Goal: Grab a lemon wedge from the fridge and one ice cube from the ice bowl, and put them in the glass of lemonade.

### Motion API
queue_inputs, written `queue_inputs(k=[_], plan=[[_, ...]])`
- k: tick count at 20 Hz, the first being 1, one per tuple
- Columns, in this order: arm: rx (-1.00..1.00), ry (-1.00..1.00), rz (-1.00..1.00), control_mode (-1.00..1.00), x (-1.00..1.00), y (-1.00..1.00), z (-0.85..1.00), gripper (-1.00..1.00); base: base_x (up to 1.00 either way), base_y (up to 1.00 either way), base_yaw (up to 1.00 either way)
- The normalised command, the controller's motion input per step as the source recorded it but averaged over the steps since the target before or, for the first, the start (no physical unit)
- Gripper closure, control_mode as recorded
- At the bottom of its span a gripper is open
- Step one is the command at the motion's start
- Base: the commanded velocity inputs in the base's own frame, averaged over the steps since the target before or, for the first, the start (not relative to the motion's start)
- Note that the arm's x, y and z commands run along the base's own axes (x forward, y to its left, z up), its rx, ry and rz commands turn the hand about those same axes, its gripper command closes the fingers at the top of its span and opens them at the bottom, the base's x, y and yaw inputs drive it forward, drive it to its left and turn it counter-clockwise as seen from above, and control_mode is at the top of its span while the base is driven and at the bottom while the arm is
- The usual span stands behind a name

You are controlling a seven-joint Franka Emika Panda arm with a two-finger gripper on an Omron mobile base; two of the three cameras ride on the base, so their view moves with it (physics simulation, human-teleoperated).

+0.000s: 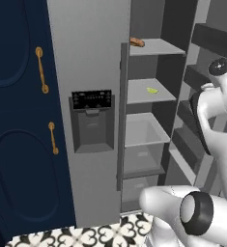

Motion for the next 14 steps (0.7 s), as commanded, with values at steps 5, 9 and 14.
queue_inputs(k=[5, 9, 14], plan=[[-0.03, -0.07, 0.15, -1.00, -1.00, 0.92, 0.32, -1.00, 0.00, 0.00, 0.00], [0.00, 0.00, 0.22, -1.00, -1.00, 0.68, 0.17, -1.00, 0.00, 0.00, 0.00], [0.08, 0.06, 0.16, -1.00, -1.00, 0.22, 0.18, -1.00, 0.00, 0.00, 0.00]])
